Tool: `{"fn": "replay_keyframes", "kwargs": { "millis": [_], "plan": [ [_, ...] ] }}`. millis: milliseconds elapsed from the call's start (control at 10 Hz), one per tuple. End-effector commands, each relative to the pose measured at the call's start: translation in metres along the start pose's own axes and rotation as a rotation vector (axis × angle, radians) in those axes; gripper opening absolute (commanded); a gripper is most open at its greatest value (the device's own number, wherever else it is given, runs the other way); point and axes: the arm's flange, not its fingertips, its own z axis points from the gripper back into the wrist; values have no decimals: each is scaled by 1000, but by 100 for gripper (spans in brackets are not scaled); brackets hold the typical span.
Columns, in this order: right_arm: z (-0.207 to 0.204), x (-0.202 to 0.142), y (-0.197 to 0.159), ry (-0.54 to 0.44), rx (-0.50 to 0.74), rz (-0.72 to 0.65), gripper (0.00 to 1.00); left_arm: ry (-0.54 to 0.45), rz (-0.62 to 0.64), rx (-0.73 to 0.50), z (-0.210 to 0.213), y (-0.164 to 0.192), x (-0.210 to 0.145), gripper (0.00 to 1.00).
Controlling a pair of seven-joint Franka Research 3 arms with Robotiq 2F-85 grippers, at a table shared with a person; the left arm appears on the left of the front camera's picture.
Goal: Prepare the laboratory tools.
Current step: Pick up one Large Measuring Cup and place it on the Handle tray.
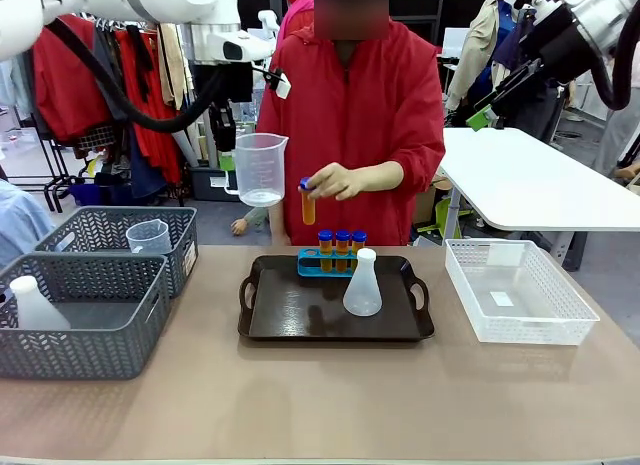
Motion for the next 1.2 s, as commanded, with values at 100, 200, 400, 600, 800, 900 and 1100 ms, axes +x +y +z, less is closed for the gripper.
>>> {"fn": "replay_keyframes", "kwargs": {
  "millis": [100,200,400,600,800,900,1100],
  "plan": [
    [1,1,1,-5,-7,-1,100,-7,52,4,6,1,-28,0],
    [1,1,1,-5,-7,-1,100,-8,72,11,8,2,-36,0],
    [1,1,1,-5,-7,-1,100,-24,101,19,11,4,-43,0],
    [1,1,1,-5,-7,-1,100,-29,123,22,14,6,-46,0],
    [1,1,1,-5,-7,-1,100,-1,86,19,14,11,-41,0],
    [1,1,1,-5,-7,-1,100,-1,86,19,14,11,-41,0],
    [1,1,1,-5,-7,-1,100,-1,86,19,14,11,-41,0]
  ]
}}
